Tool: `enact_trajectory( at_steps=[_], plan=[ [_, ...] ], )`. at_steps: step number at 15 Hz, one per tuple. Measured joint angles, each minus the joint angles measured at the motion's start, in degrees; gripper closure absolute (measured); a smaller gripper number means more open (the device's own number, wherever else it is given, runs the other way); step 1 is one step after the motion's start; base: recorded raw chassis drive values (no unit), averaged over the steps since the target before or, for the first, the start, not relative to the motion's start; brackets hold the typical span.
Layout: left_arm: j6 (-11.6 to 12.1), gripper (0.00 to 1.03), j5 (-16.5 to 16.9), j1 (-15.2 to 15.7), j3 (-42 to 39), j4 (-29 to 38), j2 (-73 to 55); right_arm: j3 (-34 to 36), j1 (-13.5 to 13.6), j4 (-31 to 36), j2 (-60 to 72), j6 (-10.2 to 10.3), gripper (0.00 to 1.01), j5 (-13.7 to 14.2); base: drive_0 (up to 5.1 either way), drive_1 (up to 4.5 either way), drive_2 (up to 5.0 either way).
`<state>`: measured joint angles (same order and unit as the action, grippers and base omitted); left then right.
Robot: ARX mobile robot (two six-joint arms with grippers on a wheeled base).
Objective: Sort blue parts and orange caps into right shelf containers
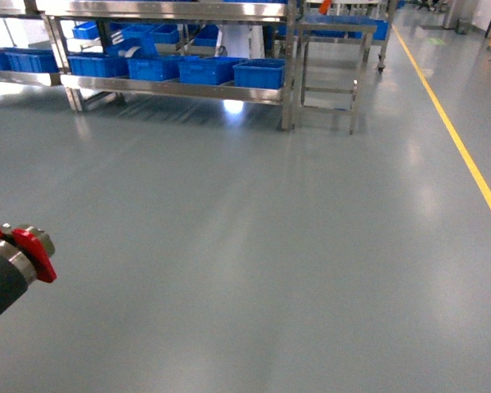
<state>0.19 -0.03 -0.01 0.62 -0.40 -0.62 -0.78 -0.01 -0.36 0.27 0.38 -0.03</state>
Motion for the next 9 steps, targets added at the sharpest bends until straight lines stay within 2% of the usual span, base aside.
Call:
enact_trajectory(
  at_steps=[9],
  plan=[
    [0.00,0.61,0.00,0.00,0.00,0.00,0.00,0.00,0.00,0.00,0.00,0.00,0.58,0.00,-1.6,-1.63,-1.6]
  ],
)
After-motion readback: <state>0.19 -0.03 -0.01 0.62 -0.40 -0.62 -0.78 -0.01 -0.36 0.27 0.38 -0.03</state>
